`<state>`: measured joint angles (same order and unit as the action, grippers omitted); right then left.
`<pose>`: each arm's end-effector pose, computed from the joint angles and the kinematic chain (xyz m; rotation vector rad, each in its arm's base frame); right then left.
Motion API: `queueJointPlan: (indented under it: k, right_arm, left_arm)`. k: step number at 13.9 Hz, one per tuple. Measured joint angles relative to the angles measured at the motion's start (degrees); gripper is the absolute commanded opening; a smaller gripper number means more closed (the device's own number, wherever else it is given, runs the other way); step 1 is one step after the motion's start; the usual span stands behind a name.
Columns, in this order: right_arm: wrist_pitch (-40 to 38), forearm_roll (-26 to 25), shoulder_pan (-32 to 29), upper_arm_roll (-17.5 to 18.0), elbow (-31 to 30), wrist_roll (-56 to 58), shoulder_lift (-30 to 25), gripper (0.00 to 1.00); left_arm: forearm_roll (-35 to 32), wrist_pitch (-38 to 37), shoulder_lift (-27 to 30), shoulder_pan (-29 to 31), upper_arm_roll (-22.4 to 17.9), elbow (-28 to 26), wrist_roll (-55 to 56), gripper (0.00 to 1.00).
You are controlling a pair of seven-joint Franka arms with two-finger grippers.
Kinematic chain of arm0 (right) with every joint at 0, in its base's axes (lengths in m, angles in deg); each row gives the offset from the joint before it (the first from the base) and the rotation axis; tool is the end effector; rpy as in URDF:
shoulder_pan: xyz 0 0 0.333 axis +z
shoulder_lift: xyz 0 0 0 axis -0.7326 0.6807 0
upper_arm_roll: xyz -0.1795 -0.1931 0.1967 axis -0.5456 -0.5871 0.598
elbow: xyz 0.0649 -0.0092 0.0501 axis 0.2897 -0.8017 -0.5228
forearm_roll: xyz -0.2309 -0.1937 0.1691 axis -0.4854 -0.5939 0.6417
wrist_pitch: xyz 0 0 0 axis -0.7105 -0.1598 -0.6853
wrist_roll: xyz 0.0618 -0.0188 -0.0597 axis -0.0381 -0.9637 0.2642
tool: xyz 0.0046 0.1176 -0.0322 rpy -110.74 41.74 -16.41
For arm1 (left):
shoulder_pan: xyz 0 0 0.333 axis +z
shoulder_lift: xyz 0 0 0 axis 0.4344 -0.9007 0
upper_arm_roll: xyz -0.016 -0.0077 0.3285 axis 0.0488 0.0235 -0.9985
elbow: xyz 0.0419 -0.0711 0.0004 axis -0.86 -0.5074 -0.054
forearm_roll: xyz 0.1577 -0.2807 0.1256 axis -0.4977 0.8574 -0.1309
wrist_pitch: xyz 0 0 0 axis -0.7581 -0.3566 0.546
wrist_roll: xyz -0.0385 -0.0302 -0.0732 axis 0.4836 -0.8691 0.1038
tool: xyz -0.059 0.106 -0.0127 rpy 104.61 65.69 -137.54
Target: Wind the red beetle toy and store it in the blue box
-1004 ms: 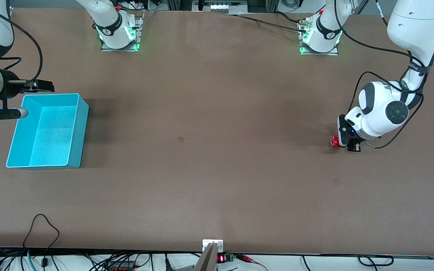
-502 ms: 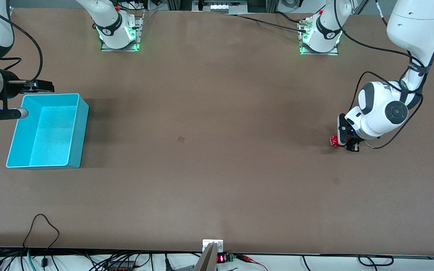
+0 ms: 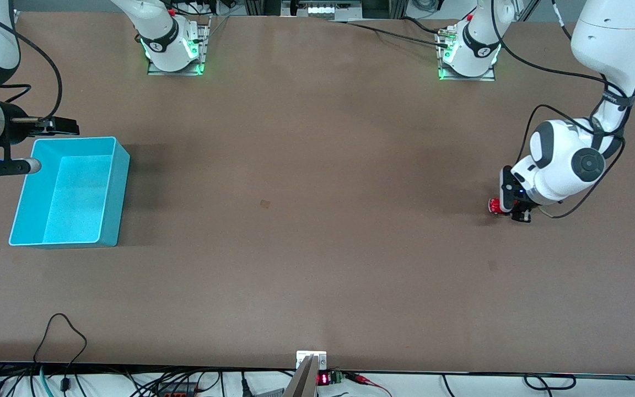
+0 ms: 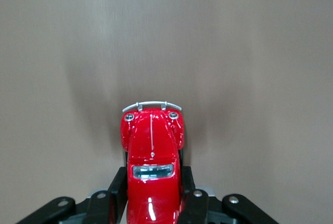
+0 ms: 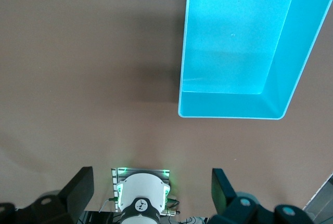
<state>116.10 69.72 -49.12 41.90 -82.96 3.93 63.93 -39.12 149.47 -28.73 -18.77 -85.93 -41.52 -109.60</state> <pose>0.5205 -0.0182 0.5306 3.0345 0.1048 -0.6029 0.5349 0.0717 0.2197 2.1218 -2.2950 -0.0730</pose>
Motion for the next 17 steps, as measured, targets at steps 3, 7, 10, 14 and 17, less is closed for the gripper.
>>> queueJointPlan:
  k: [3, 7, 10, 14, 17]
  right_arm:
    - [0.0, 0.0, 0.0, 0.0, 0.0, 0.0, 0.0, 1.00]
    - [0.0, 0.0, 0.0, 0.0, 0.0, 0.0, 0.0, 1.00]
    - [0.0, 0.0, 0.0, -0.1, 0.0, 0.1, 0.0, 1.00]
    - [0.0, 0.0, 0.0, -0.2, 0.0, 0.1, 0.0, 1.00]
    - [0.0, 0.0, 0.0, -0.2, 0.0, 0.3, 0.0, 1.00]
  left_arm:
    - [0.0, 0.1, -0.5, 3.3, 0.0, 0.9, -3.0, 0.16]
    - [0.0, 0.2, -0.9, 4.9, 0.0, 1.4, -3.9, 0.16]
    - [0.0, 0.2, -1.1, 5.8, 0.0, 1.7, -3.9, 0.16]
    - [0.0, 0.2, -1.1, 6.2, 0.0, 1.8, -3.9, 0.93]
    - [0.0, 0.1, -1.6, 6.3, 0.0, 1.7, -4.2, 1.00]
